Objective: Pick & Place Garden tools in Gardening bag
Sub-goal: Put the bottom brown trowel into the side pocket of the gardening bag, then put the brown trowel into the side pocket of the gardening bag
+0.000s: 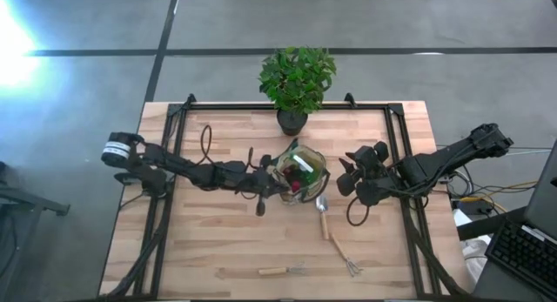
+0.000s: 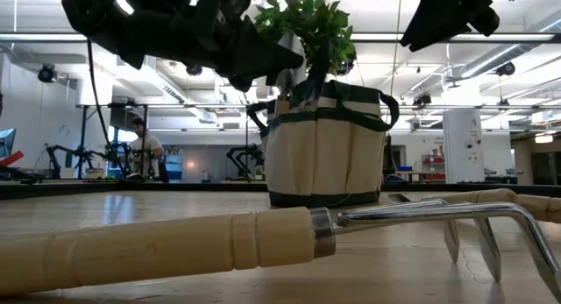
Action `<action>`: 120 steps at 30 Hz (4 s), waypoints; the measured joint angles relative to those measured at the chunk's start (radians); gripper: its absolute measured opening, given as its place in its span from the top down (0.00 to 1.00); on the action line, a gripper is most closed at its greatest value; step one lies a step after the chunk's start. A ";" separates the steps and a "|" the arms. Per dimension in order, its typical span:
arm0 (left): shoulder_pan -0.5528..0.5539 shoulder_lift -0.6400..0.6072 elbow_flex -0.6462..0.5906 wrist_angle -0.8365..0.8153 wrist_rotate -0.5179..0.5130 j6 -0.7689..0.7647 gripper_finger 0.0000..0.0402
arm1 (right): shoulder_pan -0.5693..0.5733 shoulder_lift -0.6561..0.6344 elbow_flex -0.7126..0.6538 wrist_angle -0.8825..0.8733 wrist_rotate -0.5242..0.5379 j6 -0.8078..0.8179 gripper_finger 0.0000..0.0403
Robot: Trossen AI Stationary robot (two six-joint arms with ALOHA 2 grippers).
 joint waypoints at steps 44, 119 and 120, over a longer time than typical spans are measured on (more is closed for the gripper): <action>0.085 0.160 0.038 0.082 0.385 0.195 0.99 | 0.000 0.000 -0.002 0.007 0.000 -0.001 0.70; 0.085 -0.286 0.063 -0.774 -0.541 -0.143 0.40 | 0.000 0.000 -0.066 -0.002 -0.057 -0.068 0.72; 0.085 -0.286 0.060 -0.774 -0.541 -0.143 0.43 | 0.000 0.000 -0.066 -0.002 -0.079 -0.082 0.72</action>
